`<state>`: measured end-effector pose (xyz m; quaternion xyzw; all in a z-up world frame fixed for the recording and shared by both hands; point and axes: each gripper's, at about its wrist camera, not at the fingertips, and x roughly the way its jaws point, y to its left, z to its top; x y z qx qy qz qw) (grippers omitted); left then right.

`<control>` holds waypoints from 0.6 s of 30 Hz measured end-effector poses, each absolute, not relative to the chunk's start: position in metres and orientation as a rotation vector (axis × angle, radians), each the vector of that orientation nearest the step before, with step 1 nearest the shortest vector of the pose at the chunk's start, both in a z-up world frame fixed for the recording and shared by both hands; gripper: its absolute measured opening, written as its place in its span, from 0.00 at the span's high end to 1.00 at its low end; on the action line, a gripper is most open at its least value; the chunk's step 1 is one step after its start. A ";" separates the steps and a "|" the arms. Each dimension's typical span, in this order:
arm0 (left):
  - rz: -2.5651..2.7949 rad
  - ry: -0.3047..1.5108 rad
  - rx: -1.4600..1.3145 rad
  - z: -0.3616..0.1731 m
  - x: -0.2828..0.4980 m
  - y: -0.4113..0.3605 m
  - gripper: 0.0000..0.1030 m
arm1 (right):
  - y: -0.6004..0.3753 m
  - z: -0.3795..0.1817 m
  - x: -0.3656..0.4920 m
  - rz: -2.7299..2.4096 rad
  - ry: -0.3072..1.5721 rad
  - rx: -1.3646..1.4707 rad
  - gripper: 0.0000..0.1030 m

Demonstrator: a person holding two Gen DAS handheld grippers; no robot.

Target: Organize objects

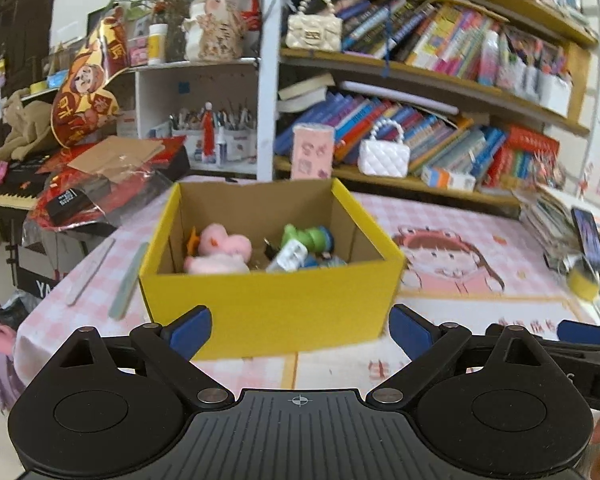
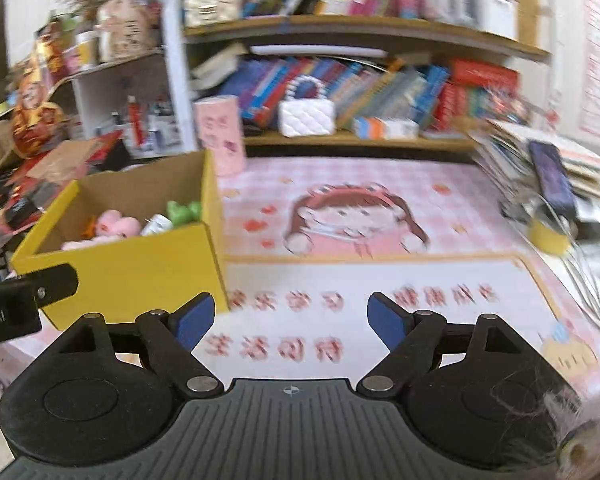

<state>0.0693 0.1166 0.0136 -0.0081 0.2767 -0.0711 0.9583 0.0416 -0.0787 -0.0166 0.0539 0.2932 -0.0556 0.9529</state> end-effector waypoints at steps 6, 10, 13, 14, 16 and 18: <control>-0.167 0.557 0.046 0.010 0.058 0.097 0.06 | -0.088 -0.024 0.013 -0.194 0.591 0.114 0.14; -0.159 0.565 0.045 0.006 0.052 0.086 0.06 | -0.099 -0.029 0.001 -0.244 0.604 0.136 0.13; -0.141 0.569 0.054 0.002 0.044 0.077 0.06 | -0.106 -0.033 -0.008 -0.276 0.610 0.147 0.10; -0.139 0.570 0.062 0.001 0.041 0.073 0.06 | -0.108 -0.033 -0.010 -0.281 0.614 0.149 0.10; -0.154 0.576 0.084 -0.001 0.037 0.066 0.06 | -0.112 -0.034 -0.015 -0.290 0.616 0.163 0.08; -0.173 0.585 0.108 -0.002 0.034 0.061 0.06 | -0.114 -0.034 -0.019 -0.292 0.613 0.165 0.07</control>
